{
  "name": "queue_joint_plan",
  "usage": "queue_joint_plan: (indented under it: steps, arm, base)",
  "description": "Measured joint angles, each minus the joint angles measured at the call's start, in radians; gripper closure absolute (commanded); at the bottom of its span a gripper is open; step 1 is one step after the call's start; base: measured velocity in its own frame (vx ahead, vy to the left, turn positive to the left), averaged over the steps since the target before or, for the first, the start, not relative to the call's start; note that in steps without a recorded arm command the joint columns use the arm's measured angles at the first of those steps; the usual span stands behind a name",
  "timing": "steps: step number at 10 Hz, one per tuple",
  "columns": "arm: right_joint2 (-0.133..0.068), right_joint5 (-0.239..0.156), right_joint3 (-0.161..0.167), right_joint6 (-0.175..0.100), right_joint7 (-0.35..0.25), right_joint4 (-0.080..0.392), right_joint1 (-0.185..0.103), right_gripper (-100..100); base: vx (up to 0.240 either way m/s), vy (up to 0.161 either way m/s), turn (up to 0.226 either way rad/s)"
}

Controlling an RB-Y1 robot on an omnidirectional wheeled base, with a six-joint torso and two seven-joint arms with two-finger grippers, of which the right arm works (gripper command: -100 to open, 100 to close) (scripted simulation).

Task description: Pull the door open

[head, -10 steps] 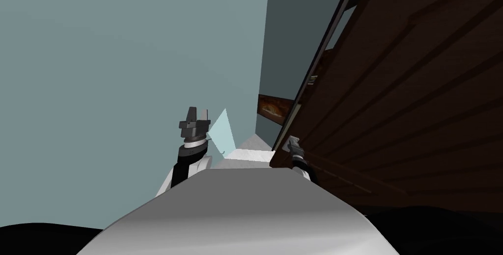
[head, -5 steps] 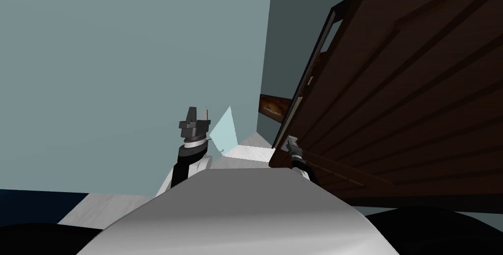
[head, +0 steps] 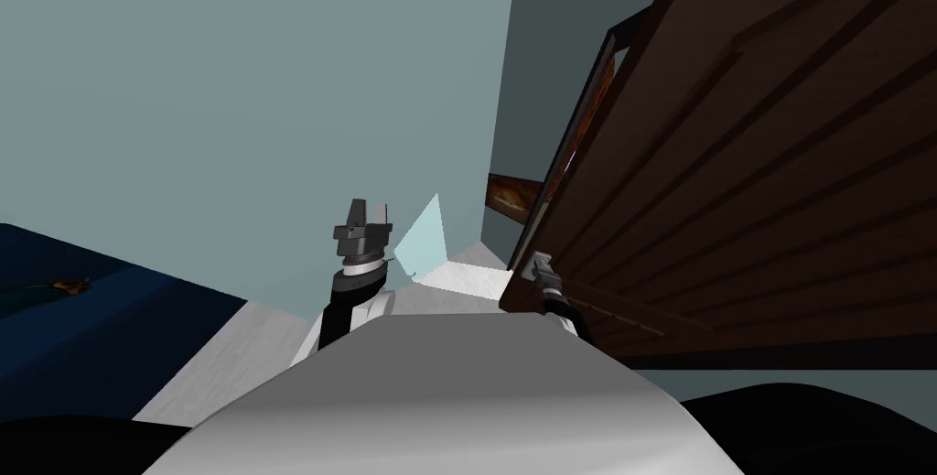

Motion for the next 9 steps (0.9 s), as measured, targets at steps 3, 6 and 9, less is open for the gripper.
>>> queue_joint_plan:
  steps: [3,6,9]
  arm:
    - [-0.023,0.013,0.028,-0.008,-0.028,-0.001,0.001,100]
    - [-0.04,0.02,0.045,-0.011,-0.046,-0.002,0.006,100]
    - [-0.062,0.027,0.061,-0.023,-0.067,-0.005,0.008,100]
  base:
    - [-0.222,-0.031,0.109]
    - [-0.146,-0.011,0.094]
    - [-0.202,-0.025,0.103]
